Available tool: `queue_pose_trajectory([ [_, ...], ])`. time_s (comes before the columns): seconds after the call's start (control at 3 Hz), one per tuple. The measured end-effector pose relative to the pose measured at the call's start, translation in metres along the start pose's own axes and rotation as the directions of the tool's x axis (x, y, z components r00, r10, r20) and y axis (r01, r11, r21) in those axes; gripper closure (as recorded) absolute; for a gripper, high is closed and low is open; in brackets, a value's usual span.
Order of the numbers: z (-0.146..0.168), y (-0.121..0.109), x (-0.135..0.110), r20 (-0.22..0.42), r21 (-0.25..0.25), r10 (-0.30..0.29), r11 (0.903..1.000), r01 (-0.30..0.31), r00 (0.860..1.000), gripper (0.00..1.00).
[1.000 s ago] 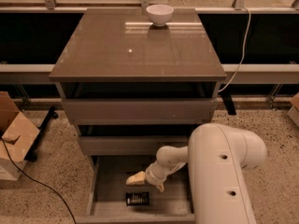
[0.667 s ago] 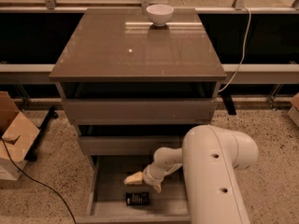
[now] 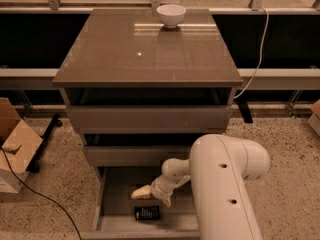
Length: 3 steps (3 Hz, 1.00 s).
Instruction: Pick rxbar chocolate from bottom drawer and place on counter
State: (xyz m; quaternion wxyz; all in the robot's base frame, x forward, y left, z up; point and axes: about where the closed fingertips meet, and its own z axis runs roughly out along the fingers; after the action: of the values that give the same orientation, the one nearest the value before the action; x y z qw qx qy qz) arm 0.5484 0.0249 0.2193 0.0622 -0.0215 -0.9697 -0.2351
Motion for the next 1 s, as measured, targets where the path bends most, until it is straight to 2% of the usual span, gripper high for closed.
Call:
queue_pose_trajectory([
  [0.33,0.019,0.002,-0.002,-0.009,0.017,0.008,0.9998,-0.008,1.0,0.0],
  [1.0,0.059,-0.002,-0.005,-0.049,0.007,0.048,0.9989,-0.047,0.998,0.0],
])
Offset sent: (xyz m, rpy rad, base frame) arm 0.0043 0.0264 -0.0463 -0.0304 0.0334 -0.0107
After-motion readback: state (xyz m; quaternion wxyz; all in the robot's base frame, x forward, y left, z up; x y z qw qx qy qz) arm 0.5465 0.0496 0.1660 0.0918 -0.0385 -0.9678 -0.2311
